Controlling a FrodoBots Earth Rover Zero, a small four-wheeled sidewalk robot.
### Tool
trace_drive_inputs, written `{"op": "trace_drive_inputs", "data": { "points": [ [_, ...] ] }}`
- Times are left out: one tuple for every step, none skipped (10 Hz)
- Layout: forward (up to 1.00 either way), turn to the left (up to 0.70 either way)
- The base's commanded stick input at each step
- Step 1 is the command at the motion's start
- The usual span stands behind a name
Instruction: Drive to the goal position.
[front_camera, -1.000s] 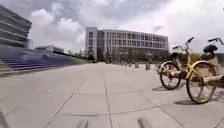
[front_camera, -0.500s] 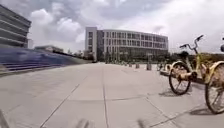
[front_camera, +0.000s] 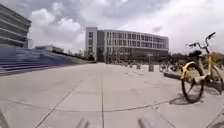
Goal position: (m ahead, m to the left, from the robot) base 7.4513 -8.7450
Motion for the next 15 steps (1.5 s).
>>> {"op": "trace_drive_inputs", "data": {
  "points": [
    [0.7, 0.0],
    [0.7, 0.0],
    [0.7, 0.0],
    [0.7, 0.0],
    [0.7, 0.0],
    [0.7, 0.0],
    [0.7, 0.0],
    [0.7, 0.0],
    [0.7, 0.0],
    [0.7, 0.0],
    [0.7, 0.0],
    [0.7, 0.0],
    [0.7, 0.0],
    [0.7, 0.0],
    [0.7, -0.11]
  ]
}}
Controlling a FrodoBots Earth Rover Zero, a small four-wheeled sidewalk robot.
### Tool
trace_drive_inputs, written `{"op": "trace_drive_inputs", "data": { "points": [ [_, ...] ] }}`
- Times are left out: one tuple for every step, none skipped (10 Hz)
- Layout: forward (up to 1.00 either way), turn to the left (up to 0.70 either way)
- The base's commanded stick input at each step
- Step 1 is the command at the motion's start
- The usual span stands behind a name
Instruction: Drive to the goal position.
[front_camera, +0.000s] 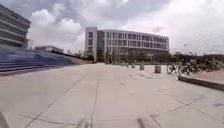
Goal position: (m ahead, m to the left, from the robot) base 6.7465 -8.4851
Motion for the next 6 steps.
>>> {"op": "trace_drive_inputs", "data": {
  "points": [
    [0.7, -0.33],
    [0.7, -0.35],
    [0.7, 0.0],
    [0.7, 0.0],
    [0.7, 0.0],
    [0.7, 0.0]
  ]
}}
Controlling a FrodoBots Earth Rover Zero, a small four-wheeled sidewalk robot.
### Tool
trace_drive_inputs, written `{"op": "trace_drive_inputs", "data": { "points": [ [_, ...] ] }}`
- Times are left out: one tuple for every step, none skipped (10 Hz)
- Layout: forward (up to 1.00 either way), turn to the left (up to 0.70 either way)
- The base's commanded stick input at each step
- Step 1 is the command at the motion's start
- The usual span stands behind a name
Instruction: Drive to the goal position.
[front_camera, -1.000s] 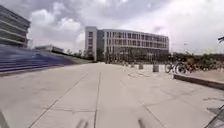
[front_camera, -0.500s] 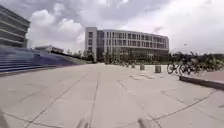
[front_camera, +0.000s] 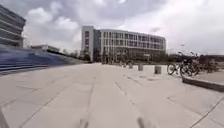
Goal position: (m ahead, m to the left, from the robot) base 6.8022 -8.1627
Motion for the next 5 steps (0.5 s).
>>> {"op": "trace_drive_inputs", "data": {
  "points": [
    [0.7, -0.16],
    [0.7, -0.35],
    [0.7, -0.35],
    [0.7, -0.21],
    [0.7, 0.0]
  ]
}}
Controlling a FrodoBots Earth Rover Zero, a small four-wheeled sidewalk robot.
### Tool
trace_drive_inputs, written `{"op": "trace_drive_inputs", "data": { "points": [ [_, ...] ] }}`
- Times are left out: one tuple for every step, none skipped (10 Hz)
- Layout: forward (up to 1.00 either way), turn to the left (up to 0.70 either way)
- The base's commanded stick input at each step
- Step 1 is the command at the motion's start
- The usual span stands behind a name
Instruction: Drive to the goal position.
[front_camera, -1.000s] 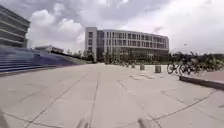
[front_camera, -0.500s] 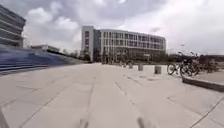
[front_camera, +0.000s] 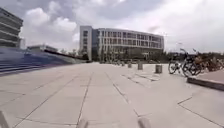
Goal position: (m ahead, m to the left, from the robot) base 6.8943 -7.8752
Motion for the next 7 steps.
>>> {"op": "trace_drive_inputs", "data": {
  "points": [
    [0.7, 0.0],
    [0.7, 0.0],
    [0.7, 0.0],
    [0.7, 0.0],
    [0.7, 0.0],
    [0.7, 0.0],
    [0.7, 0.0]
  ]
}}
